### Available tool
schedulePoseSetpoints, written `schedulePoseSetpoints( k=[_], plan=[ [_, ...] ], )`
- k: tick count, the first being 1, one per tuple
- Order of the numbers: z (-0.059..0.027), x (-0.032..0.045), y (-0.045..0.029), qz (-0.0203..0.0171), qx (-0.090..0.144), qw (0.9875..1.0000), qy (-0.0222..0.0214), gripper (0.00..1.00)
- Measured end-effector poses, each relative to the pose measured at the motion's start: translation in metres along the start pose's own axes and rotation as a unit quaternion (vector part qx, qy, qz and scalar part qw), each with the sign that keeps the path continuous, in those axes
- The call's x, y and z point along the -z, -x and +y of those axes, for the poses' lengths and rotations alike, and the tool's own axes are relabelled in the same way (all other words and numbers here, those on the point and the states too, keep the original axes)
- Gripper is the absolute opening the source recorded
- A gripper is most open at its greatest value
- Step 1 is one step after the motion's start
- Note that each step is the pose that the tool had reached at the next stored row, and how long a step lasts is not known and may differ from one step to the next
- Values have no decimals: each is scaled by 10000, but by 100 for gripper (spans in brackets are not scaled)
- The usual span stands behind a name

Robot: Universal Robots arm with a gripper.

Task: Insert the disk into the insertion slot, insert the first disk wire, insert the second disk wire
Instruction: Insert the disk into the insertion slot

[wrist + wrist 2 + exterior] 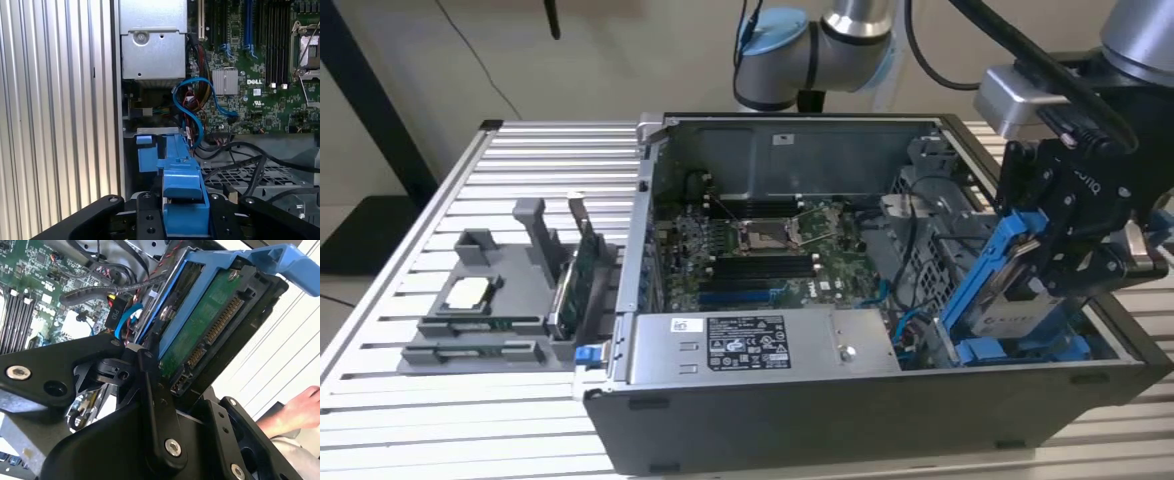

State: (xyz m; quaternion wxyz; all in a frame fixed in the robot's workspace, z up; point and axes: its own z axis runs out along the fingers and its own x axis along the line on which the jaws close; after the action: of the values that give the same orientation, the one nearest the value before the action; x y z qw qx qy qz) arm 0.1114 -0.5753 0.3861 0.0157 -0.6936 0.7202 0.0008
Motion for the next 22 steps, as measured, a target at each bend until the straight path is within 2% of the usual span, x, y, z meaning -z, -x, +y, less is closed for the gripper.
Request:
schedulePoseSetpoints(
  k=[2, 3, 5, 6, 14, 18, 22],
  plan=[
    [0, -2, 0, -2, 0, 10000, 1, 33],
    [0, -2, 0, -1, 0, 10000, 0, 40],
    [0, 1, -1, -2, 0, 10000, 0, 40],
    [0, 6, -1, -2, 0, 10000, 0, 47],
    [-1, 55, 7, -2, 0, 10000, 0, 47],
    [1, 57, 68, -1, 0, 10000, 0, 47],
    [5, 56, 166, -1, 0, 10000, 0, 47]
  ],
)
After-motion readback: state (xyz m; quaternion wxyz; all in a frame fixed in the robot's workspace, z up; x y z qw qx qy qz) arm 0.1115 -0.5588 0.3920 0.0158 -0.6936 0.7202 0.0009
